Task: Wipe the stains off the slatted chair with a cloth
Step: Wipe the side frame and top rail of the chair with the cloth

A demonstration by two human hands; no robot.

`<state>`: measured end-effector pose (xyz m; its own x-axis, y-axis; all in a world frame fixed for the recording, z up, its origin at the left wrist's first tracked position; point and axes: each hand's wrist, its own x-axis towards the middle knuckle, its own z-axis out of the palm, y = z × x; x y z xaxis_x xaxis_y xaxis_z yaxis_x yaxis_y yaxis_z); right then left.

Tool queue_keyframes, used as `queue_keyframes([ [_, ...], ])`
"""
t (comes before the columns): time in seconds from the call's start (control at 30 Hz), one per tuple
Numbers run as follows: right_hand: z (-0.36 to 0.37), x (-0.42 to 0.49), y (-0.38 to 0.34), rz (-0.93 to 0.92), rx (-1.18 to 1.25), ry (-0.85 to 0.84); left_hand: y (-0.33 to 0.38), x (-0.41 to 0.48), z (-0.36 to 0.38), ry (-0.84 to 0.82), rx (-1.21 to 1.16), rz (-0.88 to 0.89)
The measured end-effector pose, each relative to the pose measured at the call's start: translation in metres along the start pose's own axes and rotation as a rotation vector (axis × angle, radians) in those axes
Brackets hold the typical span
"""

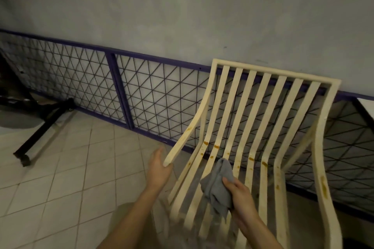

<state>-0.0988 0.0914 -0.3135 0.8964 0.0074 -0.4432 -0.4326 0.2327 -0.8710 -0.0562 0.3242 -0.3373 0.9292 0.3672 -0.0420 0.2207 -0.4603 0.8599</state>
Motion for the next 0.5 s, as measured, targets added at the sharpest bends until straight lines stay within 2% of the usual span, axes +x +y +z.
queue_keyframes([
  [0.1,-0.002,-0.027,0.012,0.029,0.009,0.007,-0.008,-0.002,0.008,-0.176,0.023,-0.102],
  [0.23,-0.011,-0.049,0.022,0.052,0.019,0.057,-0.010,-0.006,0.010,-0.139,0.051,-0.141],
  [0.37,-0.001,-0.048,0.013,-0.091,-0.121,0.064,-0.016,-0.003,0.014,-0.179,0.089,-0.142],
  [0.5,0.033,-0.021,-0.004,-0.231,-0.366,-0.033,-0.022,0.014,0.016,-0.245,0.110,-0.159],
])
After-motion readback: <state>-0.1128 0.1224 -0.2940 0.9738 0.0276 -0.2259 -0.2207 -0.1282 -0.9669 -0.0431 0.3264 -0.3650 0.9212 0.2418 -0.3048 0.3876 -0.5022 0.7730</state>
